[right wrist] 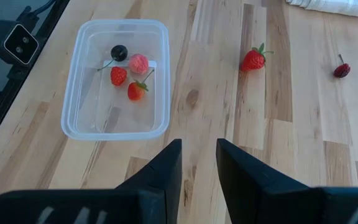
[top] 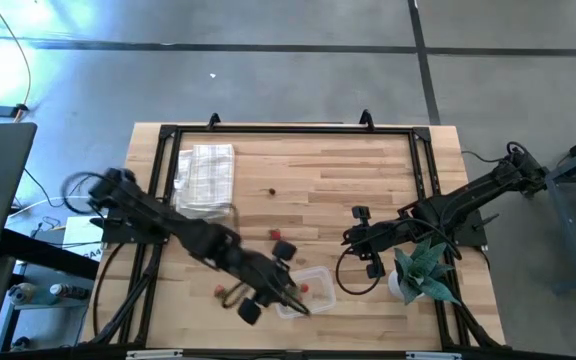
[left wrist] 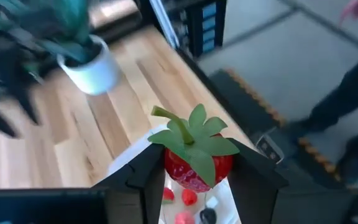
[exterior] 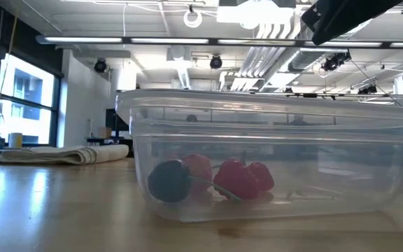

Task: Pick and placing Produce into tupperware
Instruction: Put the red strawberry into the transparent bin

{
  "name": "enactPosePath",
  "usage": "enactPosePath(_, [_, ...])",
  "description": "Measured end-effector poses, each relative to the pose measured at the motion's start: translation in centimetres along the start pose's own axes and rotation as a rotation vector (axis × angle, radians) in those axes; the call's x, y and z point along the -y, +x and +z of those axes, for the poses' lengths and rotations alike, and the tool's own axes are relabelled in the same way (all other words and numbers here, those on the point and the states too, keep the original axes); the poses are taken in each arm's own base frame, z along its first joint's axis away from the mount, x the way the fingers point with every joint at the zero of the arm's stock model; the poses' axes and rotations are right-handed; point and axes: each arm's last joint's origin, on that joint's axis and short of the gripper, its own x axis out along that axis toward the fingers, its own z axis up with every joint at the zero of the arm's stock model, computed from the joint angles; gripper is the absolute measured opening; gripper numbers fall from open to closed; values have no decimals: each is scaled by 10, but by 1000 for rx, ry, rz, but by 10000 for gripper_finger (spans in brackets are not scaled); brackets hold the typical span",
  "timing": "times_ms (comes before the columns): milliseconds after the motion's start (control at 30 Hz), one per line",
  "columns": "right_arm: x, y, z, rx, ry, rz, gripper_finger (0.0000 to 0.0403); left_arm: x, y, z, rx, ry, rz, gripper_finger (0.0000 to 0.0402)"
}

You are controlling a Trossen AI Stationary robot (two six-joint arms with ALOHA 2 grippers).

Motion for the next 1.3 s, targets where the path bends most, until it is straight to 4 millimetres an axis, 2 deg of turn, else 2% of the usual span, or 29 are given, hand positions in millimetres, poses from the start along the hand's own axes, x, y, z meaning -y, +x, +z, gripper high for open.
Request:
enactPosePath(133, [0,0,0,0,0,-1,90,6,42,-9,-76,43,-33,127])
enactPosePath(233, [0,0,0,-1,0,0,90,7,64,-18,-120,48,-44,130])
enactPosePath(400, [0,0,0,0,0,0,90,-1,103,-44,-229,38,-24,141])
enactPosePath(567, [0,0,0,1,0,0,90,-14,130,-62,-249,-1,-23,131])
enactPosePath(900, [0,0,0,1,0,0,90,-37,141,-72,-250,-36,6,136])
enactPosePath(1300, [0,0,0,-1,0,0,90,-32,161,-92,-310,-46,-61,137])
